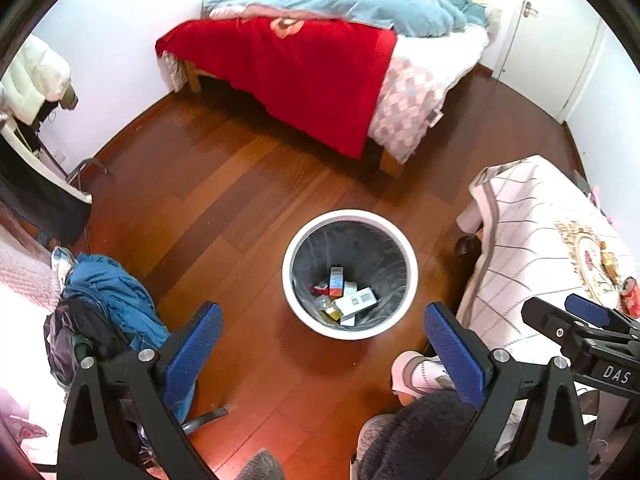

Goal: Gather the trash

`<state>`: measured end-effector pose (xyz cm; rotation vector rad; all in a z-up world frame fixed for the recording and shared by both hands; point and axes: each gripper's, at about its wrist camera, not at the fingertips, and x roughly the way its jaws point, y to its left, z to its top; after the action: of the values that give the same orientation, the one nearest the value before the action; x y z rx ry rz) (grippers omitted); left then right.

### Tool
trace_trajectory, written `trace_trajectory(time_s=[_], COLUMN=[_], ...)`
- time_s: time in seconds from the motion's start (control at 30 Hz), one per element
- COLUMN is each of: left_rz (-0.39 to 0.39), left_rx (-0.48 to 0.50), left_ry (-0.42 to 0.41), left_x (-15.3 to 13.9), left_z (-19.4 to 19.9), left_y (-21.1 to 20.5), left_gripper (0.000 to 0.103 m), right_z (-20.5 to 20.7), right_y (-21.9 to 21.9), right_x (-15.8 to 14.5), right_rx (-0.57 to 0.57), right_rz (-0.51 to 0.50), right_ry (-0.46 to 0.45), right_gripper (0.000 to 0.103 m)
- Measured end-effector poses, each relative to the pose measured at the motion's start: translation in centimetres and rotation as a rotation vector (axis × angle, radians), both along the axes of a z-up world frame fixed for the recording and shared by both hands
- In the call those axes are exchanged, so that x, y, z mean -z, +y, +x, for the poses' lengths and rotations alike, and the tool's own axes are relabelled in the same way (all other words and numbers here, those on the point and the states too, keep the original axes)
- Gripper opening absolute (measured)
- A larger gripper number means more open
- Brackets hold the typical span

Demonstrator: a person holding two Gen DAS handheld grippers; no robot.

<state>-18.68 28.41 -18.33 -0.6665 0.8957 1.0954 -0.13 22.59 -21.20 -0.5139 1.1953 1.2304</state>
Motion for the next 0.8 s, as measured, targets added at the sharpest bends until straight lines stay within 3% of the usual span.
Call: trace_trajectory(time_s=[0.1,0.2,0.37,0.5,0.7,0.8], left_rz=[0.019,0.052,0.06,0.008,-0.076,-0.104], left_rx=[0.015,0.035,0.124,0.233,0.392,0.482], left_ry=[-0.004,0.018,0.026,0.047,0.113,0.171], left_x=[-1.5,-2.8,-2.8,0.0,5.8,8.6], left_z=[0.9,2.8,8.9,16.2,26.4,30.9], left_y=[-1.4,-3.1,-5.7,-8.4,-14.0,-16.3], left_gripper=[0.103,0.103,0.103,0.103,0.103,0.103], right_z=[0.8,2.7,7.4,13.7,24.8,28.4], right_y=[-1.7,-4.3,-9.2,-14.8,-25.6,-29.0], right_x=[-1.9,-3.9,-5.0,-4.3,0.8,3.6], right_rx=[0.018,0.068,0.166,0.297,0.577,0.599], right_rz=[0.043,0.091,0.095,0.041,-0.129,-0.188], right_ry=[0.034,0.126,0.18,0.119,0.03,-0.006], right_gripper=[0.103,0.103,0.103,0.103,0.103,0.103])
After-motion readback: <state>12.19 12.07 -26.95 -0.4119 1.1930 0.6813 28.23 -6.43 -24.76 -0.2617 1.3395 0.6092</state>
